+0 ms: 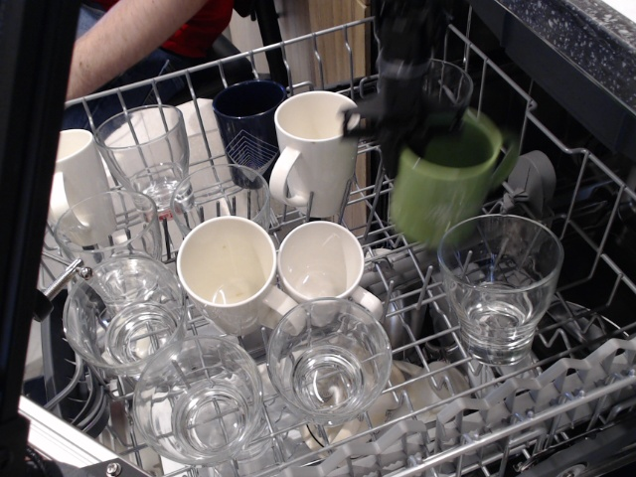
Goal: Pick up green mug
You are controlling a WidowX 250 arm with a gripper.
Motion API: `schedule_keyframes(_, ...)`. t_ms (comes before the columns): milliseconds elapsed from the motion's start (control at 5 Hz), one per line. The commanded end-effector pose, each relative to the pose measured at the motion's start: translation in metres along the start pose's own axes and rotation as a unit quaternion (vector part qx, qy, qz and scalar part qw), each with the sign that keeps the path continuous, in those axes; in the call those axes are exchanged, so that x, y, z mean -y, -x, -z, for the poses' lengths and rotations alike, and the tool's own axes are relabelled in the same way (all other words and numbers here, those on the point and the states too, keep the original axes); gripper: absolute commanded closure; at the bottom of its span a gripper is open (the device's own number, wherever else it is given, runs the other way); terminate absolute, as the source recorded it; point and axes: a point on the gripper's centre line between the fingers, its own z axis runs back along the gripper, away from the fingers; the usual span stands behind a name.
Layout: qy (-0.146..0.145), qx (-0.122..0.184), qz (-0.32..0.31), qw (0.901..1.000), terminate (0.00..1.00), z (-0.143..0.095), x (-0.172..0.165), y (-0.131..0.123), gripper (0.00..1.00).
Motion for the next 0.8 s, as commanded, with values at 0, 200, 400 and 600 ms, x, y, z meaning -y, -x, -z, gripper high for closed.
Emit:
schedule_keyframes(0,0.028,0.004,0.01,0.9996,0.0,-0.086,0.003,-0.02,1.0)
schedule_keyframes(200,0.007,-0.029,0.024,0.9993,0.0,-0.103,-0.004,-0.006,1.0)
schedule_keyframes(400,0.016,-0.026,0.033,0.999,0.0,-0.108,-0.02,0.008,1.0)
schedule_keyframes(600,0.033,-0.031,0.053,0.9976,0.0,-0.118,-0.037,0.012,1.0)
